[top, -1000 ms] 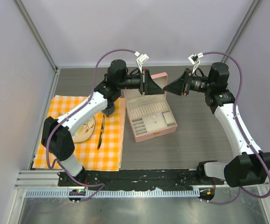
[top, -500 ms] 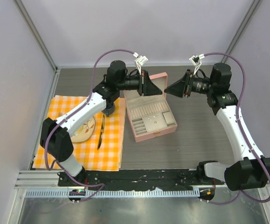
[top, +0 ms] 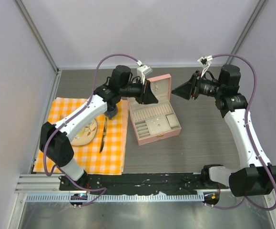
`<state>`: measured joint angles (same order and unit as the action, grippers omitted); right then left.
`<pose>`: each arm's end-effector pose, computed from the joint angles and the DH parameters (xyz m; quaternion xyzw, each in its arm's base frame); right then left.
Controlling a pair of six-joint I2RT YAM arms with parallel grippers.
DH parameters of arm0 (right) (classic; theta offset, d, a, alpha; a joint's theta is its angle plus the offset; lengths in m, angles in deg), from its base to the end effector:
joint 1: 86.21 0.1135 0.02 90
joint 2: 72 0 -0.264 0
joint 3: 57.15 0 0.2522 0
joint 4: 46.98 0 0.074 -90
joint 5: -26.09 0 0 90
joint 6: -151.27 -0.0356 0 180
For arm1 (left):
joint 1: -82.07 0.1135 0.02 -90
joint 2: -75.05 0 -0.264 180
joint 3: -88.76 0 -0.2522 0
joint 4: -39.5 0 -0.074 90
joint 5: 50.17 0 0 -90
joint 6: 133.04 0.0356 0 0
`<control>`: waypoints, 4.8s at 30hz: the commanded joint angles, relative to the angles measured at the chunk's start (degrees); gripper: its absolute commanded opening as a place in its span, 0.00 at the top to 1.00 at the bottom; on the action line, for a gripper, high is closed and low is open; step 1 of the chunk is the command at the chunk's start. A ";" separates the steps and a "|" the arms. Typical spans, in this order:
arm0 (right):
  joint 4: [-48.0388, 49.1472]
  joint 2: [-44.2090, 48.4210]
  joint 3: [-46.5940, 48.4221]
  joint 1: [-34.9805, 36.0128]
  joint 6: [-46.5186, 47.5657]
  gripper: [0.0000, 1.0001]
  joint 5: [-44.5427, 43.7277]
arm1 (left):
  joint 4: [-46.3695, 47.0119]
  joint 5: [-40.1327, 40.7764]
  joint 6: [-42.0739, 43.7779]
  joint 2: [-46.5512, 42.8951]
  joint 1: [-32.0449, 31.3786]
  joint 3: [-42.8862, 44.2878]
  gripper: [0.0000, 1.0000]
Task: Organize the mixed jewelry
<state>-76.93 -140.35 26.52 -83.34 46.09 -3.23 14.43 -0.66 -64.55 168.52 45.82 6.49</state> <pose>0.2524 0.0437 0.4024 -0.2338 0.7122 0.4776 0.4584 0.2944 -0.2445 0.3598 0.2939 0.7407 -0.5067 0.3289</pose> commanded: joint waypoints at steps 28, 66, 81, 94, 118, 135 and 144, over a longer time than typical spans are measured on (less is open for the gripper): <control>-16.33 5.51 2.34 -0.32 17.73 0.56 -34.58 | -31.22 46.38 45.42 9.00 -23.25 6.56 1.00; -15.11 7.71 -0.74 -1.03 16.85 0.56 -33.35 | -38.44 49.28 51.84 20.17 -23.25 15.97 1.00; -14.84 7.89 -1.27 -1.64 16.50 0.56 -32.56 | -40.45 49.10 52.45 20.44 -23.25 16.41 1.00; -14.67 7.98 -1.62 -2.00 16.41 0.56 -32.21 | -41.86 47.87 52.28 22.02 -23.34 18.08 1.00; -14.40 8.15 -2.06 -2.08 16.23 0.56 -31.77 | -42.65 47.08 52.02 22.54 -23.52 18.78 1.00; -14.23 8.24 -2.32 -2.17 16.15 0.56 -31.51 | -42.83 46.99 52.10 23.07 -24.04 18.87 1.00; -13.96 8.33 -2.67 -2.08 16.06 0.56 -31.33 | -43.88 47.78 52.63 24.30 -24.75 20.01 1.00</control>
<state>-93.54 -133.45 23.99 -85.22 62.63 -35.29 -28.37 47.36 -12.51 191.93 21.93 23.93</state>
